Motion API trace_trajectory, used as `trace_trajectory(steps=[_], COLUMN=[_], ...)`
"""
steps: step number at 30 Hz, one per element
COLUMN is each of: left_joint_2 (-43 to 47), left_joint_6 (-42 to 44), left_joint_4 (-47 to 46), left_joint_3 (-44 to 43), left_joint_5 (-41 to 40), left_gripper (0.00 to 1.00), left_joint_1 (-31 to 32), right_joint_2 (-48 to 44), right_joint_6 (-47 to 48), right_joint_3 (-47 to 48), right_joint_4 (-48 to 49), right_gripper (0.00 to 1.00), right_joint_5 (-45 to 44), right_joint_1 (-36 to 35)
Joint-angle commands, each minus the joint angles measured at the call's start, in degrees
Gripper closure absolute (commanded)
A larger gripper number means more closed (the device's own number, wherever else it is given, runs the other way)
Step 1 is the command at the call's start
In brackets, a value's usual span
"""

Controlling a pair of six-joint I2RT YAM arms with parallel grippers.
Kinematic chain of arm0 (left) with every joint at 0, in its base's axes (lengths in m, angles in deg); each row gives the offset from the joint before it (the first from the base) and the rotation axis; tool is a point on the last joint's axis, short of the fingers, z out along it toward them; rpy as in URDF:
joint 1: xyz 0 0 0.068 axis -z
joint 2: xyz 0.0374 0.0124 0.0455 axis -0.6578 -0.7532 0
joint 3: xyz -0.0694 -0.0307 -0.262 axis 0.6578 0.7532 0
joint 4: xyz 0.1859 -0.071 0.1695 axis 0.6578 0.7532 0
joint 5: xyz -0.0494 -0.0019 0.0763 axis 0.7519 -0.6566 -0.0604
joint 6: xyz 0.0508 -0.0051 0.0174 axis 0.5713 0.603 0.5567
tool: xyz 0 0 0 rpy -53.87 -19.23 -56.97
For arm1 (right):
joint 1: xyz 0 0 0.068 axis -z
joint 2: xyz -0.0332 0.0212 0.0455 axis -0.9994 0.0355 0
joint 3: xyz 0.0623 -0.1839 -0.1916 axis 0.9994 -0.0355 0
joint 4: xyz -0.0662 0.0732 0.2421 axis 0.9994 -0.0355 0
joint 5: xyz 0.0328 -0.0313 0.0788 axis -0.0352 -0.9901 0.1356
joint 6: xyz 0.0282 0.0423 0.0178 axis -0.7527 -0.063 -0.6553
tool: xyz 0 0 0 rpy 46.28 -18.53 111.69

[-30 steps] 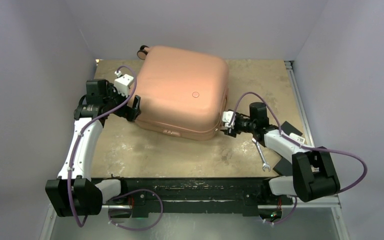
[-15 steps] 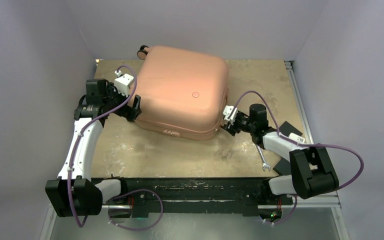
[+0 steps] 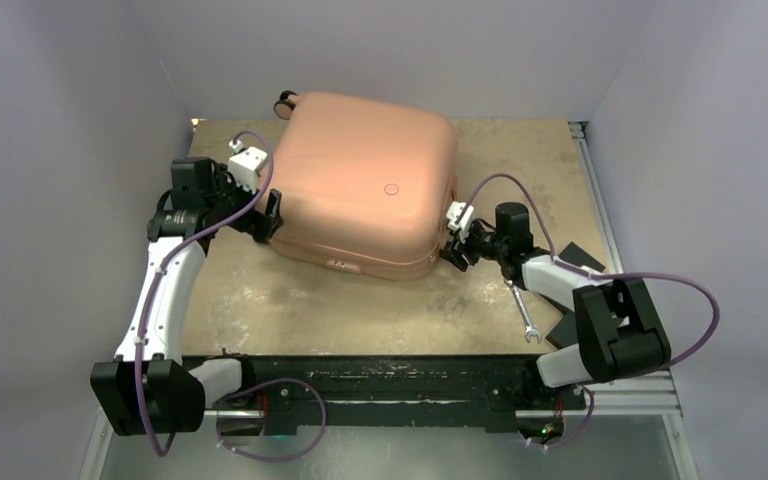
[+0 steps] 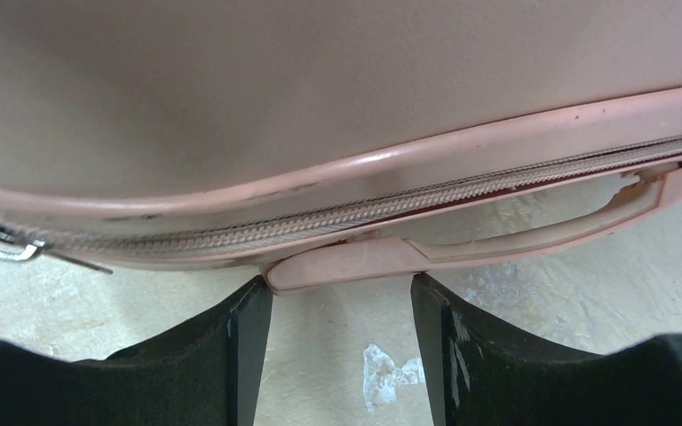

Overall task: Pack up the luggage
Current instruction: Zip the luggage at the center of the board.

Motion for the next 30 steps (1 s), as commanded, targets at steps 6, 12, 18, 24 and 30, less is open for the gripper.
trace_trajectory(steps=[6,12,18,24,30], left_joint_2=[2.4,3.2,3.8,4.6,4.8], left_joint_6=[-1.0,-0.7,-0.7,-0.6,-1.2], left_joint_4=[-5.0,-4.9,-5.1,-5.2,-5.9], left_joint_3=[-1.1,-0.5,0.0,0.5,1.2], left_joint_5=[1.7,1.9,2.5,2.9,3.5], left_gripper=[0.01,0.01,0.01,0.01,0.01], left_joint_1=[0.0,0.0,0.0,0.0,0.0], right_joint_2=[4.9,8.3,9.9,4.8,-9.0], right_joint_6=[-11.0,-12.7,-13.8,-9.6,-0.5], right_joint_3=[10.1,13.5,15.8,13.5,2.3], right_joint_4=[8.1,7.9,8.8,5.4,5.3], right_gripper=[0.39,0.40,0.41,0.44,0.45], right_joint_5=[-7.4,-8.6,-11.0,-12.8,-6.9], right_joint_1=[2.5,4.8,7.4,8.2,7.9])
